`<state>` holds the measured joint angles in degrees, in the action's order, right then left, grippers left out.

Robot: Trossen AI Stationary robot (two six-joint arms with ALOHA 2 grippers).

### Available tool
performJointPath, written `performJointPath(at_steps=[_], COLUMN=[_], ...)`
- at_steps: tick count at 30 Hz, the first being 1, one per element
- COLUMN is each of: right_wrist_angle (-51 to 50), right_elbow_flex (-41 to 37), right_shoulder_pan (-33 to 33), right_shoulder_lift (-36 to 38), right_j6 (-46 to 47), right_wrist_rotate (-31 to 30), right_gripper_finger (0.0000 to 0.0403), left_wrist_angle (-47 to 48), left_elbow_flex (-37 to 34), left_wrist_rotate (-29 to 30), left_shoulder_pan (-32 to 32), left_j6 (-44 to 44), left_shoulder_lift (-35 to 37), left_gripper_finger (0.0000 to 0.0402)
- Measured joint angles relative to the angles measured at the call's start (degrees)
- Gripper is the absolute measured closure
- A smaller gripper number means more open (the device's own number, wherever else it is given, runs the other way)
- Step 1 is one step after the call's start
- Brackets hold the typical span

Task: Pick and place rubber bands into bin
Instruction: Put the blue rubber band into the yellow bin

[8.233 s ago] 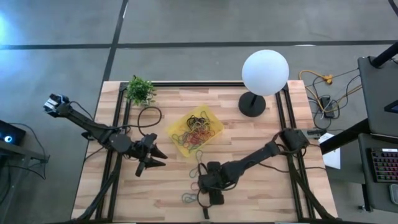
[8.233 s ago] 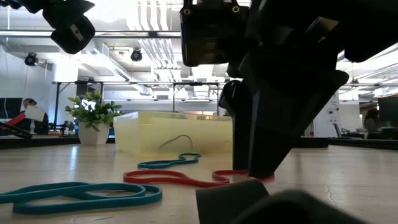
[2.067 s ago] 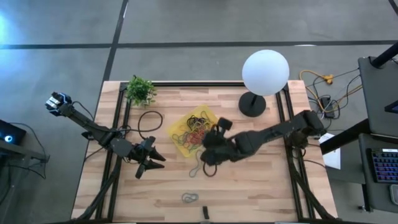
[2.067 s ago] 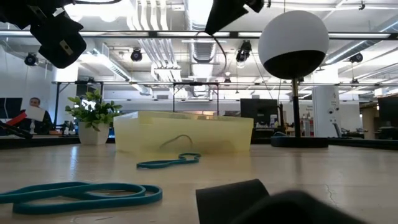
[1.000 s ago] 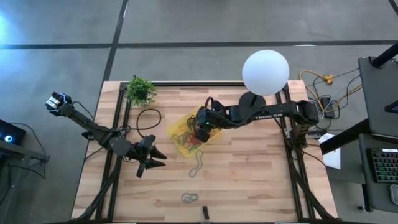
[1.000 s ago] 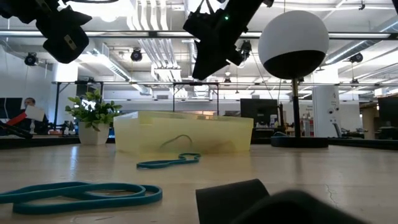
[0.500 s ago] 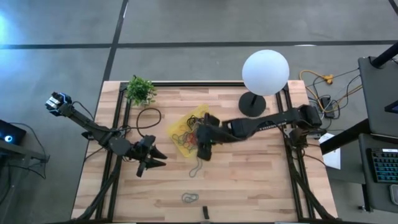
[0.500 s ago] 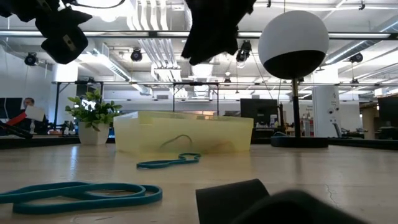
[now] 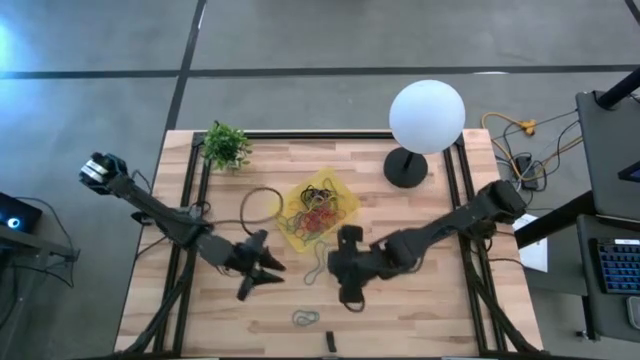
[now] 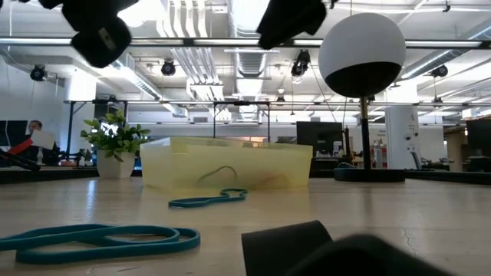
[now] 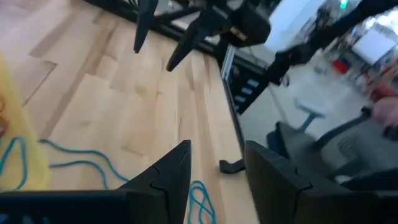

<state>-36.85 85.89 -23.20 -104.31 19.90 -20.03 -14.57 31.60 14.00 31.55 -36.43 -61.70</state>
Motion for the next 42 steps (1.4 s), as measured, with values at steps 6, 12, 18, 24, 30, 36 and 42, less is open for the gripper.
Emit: performJointPath(at_steps=[6,12,18,24,30,36,42], right_wrist_angle=[-3.54,-2.74,2.46,9.42,16.12,17.32,19.87], right_elbow_flex=[-1.2,-7.47,-16.46,-26.05,-32.77,-35.09,-36.75], right_shoulder_pan=[-4.32,-8.27,-12.04,-13.74,-14.69,-15.15,-15.32], right_shoulder_lift=[0.42,3.22,8.95,14.16,16.97,17.2,17.14], right_j6=[4.38,11.75,18.48,26.32,30.04,30.09,30.09], right_wrist_rotate=[-2.48,-2.41,-2.49,-2.79,-3.54,-3.52,-3.51], right_gripper_finger=[0.0263,0.0278,0.0289,0.0293,0.0274,0.0243,0.0216], left_wrist_angle=[2.64,17.98,31.62,36.52,36.72,36.5,38.69], left_elbow_flex=[9.99,20.22,27.94,32.2,35.99,40.66,45.56], left_wrist_rotate=[-2.17,-6.44,-6.37,-8.24,-8.79,-11.8,-13.72], left_shoulder_pan=[0.0,0.74,2.69,2.75,2.55,1.24,1.12], left_j6=[5.29,5.9,9.96,11.76,10.93,5.39,3.72], left_shoulder_lift=[-13.24,-22.81,-28.29,-34.38,-40.36,-46.33,-50.16], left_gripper_finger=[0.0267,0.0267,0.0267,0.0267,0.0267,0.0267,0.0267])
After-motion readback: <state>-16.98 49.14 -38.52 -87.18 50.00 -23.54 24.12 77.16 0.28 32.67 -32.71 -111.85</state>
